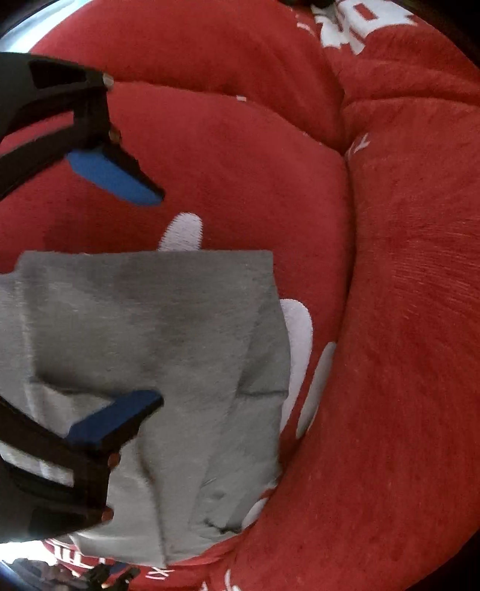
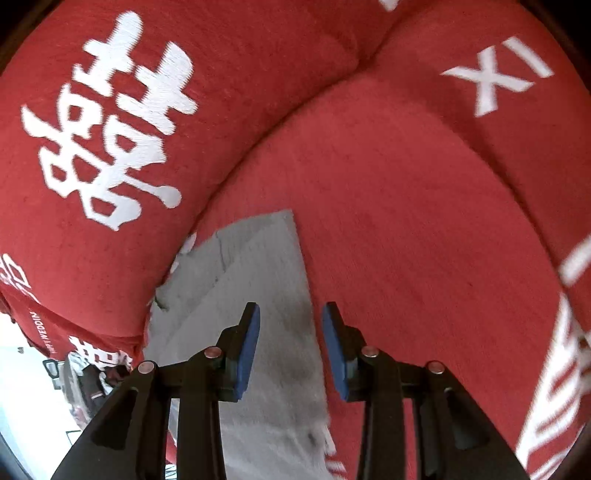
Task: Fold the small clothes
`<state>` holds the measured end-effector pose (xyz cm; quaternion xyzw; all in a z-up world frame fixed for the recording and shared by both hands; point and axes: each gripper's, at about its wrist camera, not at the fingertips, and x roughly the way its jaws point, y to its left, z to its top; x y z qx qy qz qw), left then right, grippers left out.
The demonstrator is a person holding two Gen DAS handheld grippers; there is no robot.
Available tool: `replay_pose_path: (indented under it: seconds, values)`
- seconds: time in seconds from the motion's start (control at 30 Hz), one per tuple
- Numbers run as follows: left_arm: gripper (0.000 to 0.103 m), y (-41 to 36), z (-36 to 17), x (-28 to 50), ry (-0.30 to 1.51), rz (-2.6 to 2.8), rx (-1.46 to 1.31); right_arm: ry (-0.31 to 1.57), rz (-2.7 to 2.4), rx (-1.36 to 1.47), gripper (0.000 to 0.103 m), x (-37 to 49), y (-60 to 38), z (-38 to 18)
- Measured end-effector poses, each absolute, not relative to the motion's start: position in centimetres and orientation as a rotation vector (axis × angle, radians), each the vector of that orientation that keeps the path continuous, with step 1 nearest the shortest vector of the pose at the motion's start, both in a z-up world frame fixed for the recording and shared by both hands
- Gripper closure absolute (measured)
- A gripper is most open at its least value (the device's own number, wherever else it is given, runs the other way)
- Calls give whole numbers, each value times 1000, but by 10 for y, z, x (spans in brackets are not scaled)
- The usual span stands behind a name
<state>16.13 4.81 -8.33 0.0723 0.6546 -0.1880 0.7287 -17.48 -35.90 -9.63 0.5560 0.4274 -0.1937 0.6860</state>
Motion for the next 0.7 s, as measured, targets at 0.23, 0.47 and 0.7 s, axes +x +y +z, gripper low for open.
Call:
replay_pose_path:
  seconds: [0.23,0.47,0.7]
  values:
    - [79,43,-75,160,1381,-457,220,1053,-408,1081,95,-149,-351,-80]
    - [78,54,-85,164,1374,-412,194,1147,-451,968,95,-151,-356,-93]
    - [58,74,-62,152,1346,-362,225,1145,-538,990,88,-168,-354,-76]
